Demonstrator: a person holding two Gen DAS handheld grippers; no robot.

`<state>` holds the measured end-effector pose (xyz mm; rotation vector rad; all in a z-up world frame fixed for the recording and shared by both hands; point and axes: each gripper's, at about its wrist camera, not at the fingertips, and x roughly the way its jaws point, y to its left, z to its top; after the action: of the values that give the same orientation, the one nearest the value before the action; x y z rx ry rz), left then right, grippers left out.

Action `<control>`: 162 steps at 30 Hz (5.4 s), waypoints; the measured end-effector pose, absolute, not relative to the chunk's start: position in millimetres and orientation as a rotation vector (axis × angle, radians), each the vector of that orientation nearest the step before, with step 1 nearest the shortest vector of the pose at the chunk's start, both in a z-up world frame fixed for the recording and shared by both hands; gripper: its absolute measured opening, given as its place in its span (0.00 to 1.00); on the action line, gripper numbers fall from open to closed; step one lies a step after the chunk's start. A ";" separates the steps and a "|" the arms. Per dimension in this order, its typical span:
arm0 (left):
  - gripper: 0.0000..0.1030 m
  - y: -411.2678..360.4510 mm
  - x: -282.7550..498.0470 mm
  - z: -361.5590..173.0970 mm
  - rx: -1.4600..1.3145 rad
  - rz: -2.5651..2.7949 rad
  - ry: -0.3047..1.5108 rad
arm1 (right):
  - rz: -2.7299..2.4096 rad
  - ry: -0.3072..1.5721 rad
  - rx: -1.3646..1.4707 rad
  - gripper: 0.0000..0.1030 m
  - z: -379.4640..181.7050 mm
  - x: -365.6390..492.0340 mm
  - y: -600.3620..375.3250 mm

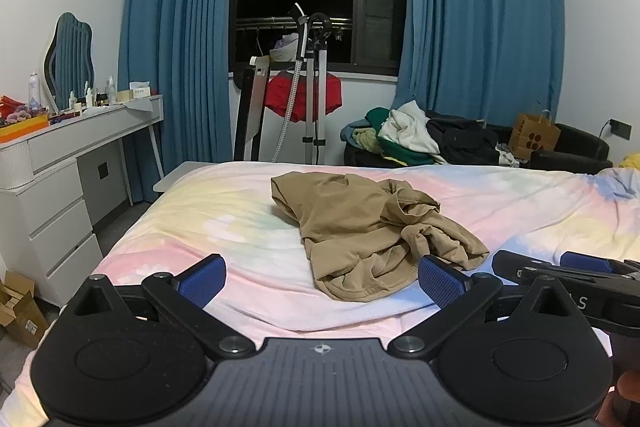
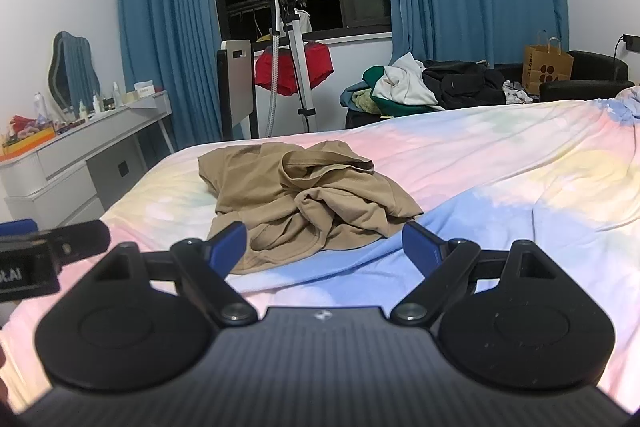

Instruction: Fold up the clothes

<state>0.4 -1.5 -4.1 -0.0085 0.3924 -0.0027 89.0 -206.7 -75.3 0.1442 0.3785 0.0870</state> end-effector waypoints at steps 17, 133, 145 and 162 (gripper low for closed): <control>1.00 -0.8 -1.1 -0.9 -0.026 -0.001 0.399 | 0.084 0.360 0.129 0.84 -75.5 88.9 -206.0; 0.08 51.4 62.9 -53.1 -0.060 -0.232 0.667 | 0.101 0.678 0.218 0.03 -110.9 126.2 -224.3; 0.60 33.6 41.7 -33.3 0.000 -0.331 0.580 | 0.116 0.773 0.310 0.05 -123.6 123.7 -233.0; 0.02 2.1 156.7 -53.7 -0.130 -0.292 0.627 | 0.119 0.746 0.394 0.06 -140.8 137.9 -245.5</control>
<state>156.7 2.1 -53.7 -0.1296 0.6274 -0.2922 137.9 -245.5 -140.8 0.3937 0.7457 0.1190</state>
